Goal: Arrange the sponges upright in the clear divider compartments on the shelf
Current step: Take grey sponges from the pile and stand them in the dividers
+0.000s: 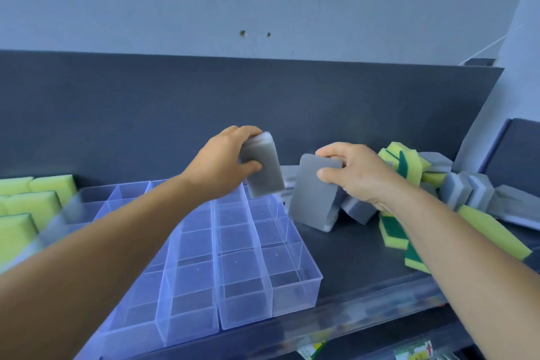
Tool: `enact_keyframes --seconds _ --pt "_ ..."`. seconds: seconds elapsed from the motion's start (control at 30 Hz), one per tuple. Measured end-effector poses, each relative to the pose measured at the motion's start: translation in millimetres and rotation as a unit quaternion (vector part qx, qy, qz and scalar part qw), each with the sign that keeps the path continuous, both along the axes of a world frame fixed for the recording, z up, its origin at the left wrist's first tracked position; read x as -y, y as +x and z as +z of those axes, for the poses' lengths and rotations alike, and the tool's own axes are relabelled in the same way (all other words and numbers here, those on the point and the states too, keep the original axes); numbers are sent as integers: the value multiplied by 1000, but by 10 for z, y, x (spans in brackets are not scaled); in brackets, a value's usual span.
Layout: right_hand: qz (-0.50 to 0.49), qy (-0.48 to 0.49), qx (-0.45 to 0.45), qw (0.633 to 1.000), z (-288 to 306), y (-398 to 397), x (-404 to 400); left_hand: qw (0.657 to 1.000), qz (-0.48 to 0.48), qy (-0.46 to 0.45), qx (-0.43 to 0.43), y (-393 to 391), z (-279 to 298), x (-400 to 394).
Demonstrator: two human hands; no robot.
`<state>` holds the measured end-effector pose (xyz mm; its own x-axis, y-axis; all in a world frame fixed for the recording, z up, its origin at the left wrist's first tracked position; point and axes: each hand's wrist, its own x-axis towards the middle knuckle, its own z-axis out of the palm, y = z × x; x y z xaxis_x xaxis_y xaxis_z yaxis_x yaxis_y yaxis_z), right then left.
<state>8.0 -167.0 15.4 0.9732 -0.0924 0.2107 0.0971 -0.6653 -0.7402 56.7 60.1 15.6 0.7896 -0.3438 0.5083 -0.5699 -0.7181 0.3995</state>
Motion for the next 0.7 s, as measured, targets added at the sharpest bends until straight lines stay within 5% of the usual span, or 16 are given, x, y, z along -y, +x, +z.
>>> enact_keyframes --seconds 0.7 --pt "134 -40 88 986 8 1136 -2587 978 189 78 -32 424 29 -2537"
